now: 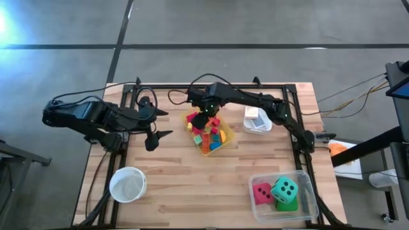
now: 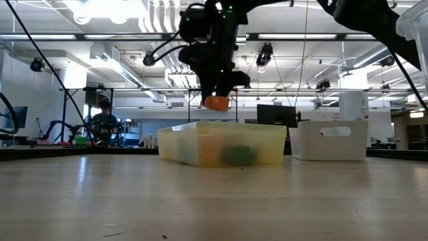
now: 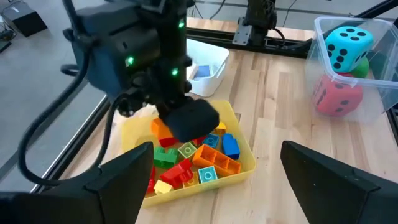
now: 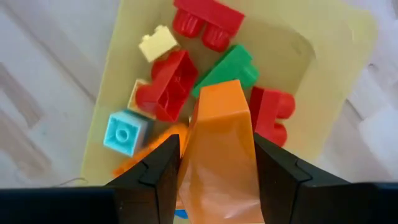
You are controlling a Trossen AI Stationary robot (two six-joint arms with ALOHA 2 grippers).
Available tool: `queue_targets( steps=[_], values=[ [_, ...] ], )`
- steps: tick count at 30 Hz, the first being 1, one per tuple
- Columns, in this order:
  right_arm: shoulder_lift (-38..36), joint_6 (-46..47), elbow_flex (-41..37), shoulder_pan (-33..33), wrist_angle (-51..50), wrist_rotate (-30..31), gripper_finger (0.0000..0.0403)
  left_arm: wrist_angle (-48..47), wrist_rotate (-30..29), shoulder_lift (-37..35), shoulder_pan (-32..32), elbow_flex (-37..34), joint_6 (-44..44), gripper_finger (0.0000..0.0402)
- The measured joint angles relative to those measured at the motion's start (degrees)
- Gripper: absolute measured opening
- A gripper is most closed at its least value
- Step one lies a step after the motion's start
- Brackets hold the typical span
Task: Pick & Place Toys
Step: Put the orange game piece into the yellow bin
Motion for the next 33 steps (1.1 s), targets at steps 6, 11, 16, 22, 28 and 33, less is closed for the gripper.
queue_targets(
  steps=[6,11,16,22,28,33],
  values=[
    [0.05,2.86,-4.94,-0.73,3.03,-0.23,0.0152,-0.02,0.02,0.0,0.0,-0.01,0.0,0.0351],
    [0.09,2.99,-7.38,-0.99,4.41,0.05,0.0152,-0.02,0.01,0.0,0.0,-0.01,0.0,0.0351],
    [0.18,3.67,-11.16,-1.7,9.01,-0.17,0.0152,-0.02,0.0,0.0,0.0,-0.01,0.0,0.0351],
    [0.26,4.06,-15.54,-2.33,11.16,-0.25,0.0152,-0.01,0.0,0.0,0.0,-0.01,0.0,0.0351],
    [0.26,4.02,-17.02,-2.52,11.83,-0.41,0.0152,0.0,0.0,0.0,-0.01,0.0,0.0,0.0351],
    [0.24,3.88,-17.16,-2.48,12.25,-0.41,0.0152,-0.02,0.0,0.0,0.0,-0.01,0.0,0.0351]
  ],
)
